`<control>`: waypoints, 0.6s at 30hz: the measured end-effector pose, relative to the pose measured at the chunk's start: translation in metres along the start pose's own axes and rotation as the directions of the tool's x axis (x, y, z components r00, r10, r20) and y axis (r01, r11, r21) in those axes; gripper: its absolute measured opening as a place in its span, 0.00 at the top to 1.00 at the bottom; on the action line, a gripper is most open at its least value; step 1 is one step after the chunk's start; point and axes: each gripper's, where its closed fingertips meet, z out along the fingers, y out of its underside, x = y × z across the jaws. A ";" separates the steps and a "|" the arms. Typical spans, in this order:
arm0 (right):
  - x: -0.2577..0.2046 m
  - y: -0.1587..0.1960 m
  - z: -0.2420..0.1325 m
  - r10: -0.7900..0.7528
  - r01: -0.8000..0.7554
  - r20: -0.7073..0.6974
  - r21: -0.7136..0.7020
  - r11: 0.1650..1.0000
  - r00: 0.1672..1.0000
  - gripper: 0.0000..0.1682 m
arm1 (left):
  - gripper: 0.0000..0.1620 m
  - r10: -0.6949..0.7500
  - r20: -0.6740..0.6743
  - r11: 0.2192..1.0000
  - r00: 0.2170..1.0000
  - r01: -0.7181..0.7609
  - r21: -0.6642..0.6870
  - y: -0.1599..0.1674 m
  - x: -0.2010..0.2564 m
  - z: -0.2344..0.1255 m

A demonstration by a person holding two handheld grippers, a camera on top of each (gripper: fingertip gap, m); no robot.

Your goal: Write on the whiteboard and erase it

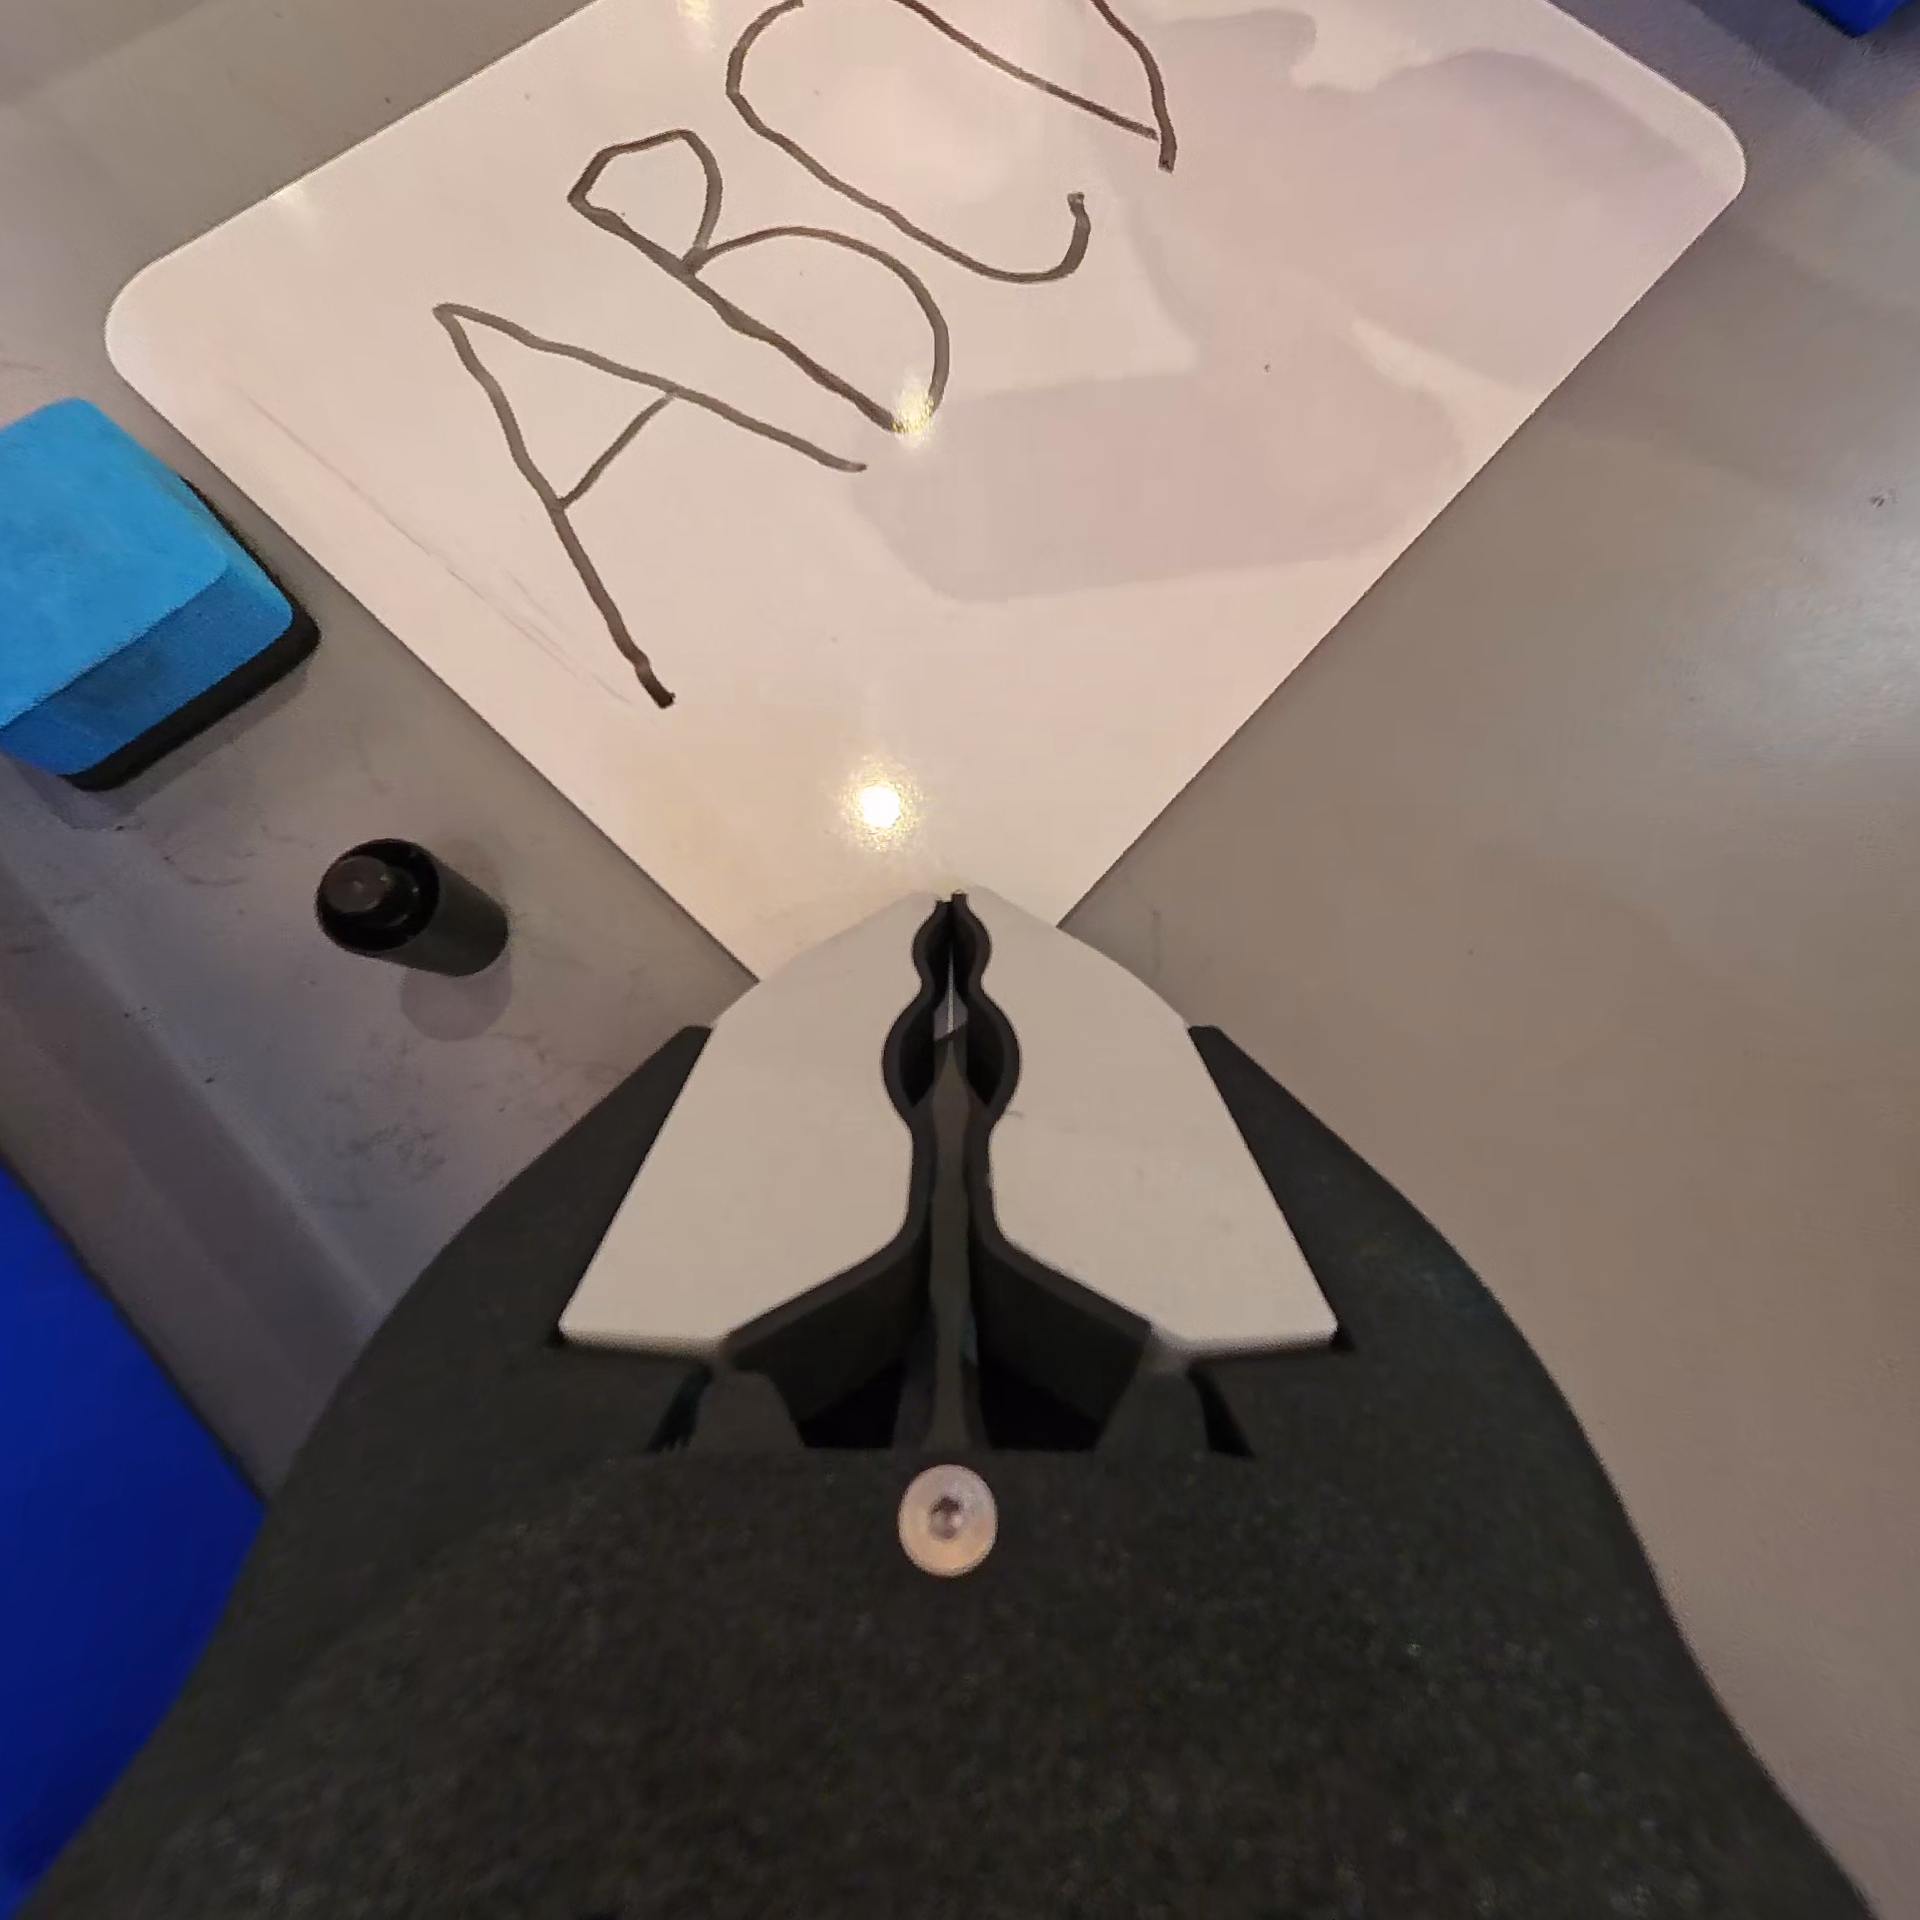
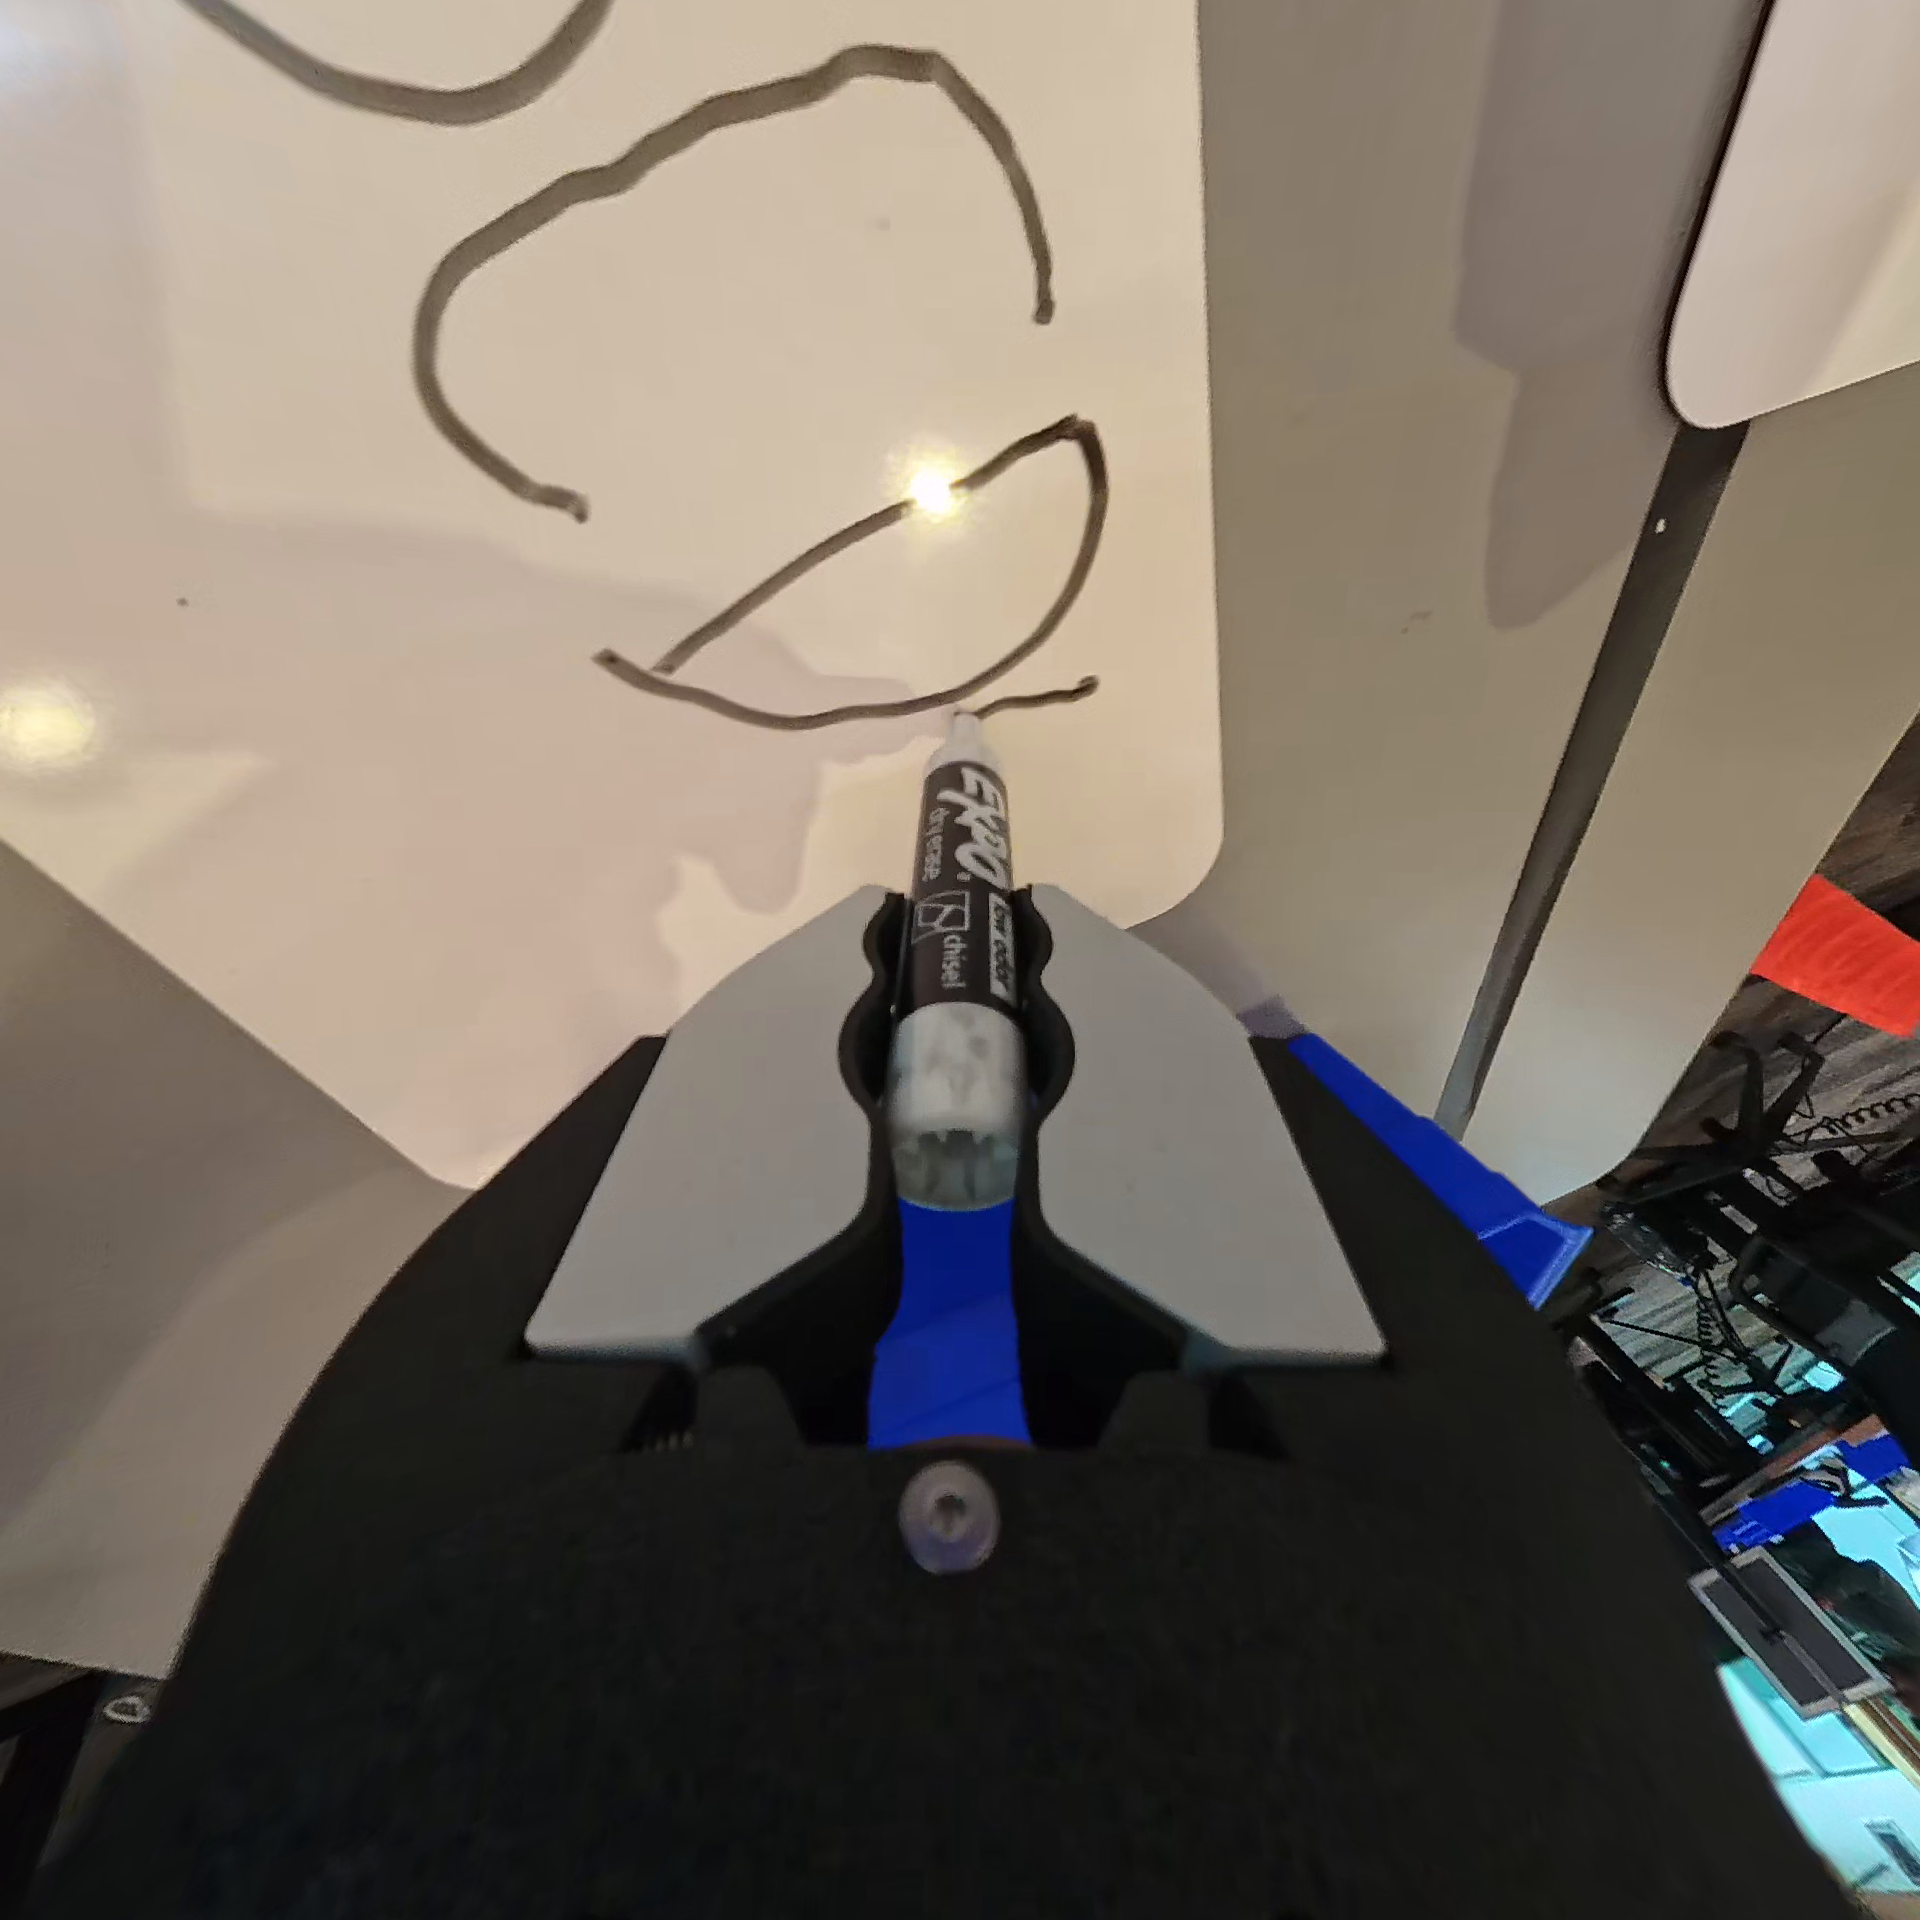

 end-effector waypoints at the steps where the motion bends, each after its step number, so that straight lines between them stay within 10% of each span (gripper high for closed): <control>1: -0.004 0.001 -0.001 -0.005 0.005 -0.006 -0.002 1.000 1.000 0.88 | 1.00 0.000 0.000 1.000 1.000 0.000 0.000 0.000 0.000 0.000; 18: -0.045 0.026 -0.013 0.008 -0.007 0.004 -0.030 1.000 1.000 0.88 | 1.00 0.002 0.001 1.000 1.000 -0.002 0.000 0.000 0.000 0.000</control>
